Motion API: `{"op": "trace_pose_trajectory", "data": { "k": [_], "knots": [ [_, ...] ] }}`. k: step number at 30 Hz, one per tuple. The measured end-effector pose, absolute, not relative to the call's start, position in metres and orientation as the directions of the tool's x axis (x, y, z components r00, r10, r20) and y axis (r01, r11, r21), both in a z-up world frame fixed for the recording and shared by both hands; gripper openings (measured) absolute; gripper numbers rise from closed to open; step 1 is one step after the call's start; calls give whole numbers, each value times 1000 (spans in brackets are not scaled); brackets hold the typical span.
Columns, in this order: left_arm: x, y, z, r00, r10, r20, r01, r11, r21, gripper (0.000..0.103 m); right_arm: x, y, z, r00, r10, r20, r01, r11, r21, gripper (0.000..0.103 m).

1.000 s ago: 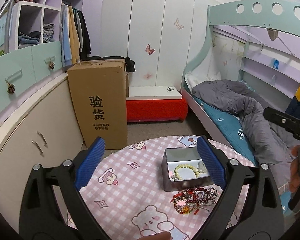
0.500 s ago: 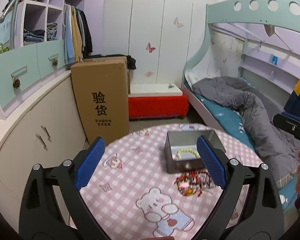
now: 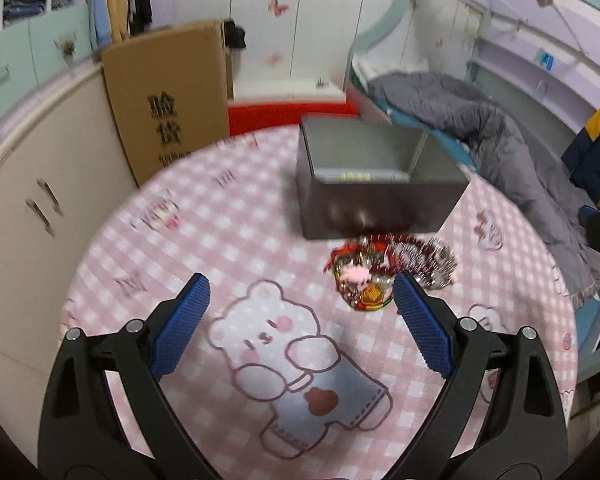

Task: Organize jewelry

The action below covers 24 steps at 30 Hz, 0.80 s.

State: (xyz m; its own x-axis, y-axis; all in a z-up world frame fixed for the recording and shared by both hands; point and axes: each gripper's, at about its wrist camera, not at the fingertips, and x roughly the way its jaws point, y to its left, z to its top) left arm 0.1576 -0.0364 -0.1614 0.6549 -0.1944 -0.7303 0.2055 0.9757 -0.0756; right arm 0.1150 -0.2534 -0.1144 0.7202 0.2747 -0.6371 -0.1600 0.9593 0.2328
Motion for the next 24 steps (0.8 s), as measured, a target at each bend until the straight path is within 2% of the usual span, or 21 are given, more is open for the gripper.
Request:
{"op": "trace_pose_trajectory", "data": {
  "k": [4,6,9,11,12,14,15,24],
  "knots": [
    [174,-47,-187,593,-181,-785,205,976,-70,84,113,-255,-124,700,277,-658,-152,958,242,96],
    [180,-52,-197,566,-172,-807,208,976,-63,76,114,-256,-128,692,277,-667,-148,958,244,96],
    [182,-51,-203,572,-189,-798,207,975,-82,72,115,-259,-134,680,279,-678,-141,957,252,96],
    [182,-50,-203,573,-200,-794,216,972,-90,51,117,-260,-138,673,281,-684,-139,956,257,96],
    [182,-49,-202,574,-198,-794,215,973,-87,46,117,-260,-139,670,283,-686,-139,956,258,96],
    [182,-44,-201,561,-224,-797,224,968,-114,22,118,-259,-141,665,287,-689,-142,955,261,96],
    [181,-40,-200,545,-243,-803,237,963,-130,16,118,-258,-142,663,290,-690,-144,954,262,96],
    [188,-43,-200,554,-238,-798,256,961,-108,18,121,-253,-148,647,301,-701,-150,951,271,96]
  ]
}}
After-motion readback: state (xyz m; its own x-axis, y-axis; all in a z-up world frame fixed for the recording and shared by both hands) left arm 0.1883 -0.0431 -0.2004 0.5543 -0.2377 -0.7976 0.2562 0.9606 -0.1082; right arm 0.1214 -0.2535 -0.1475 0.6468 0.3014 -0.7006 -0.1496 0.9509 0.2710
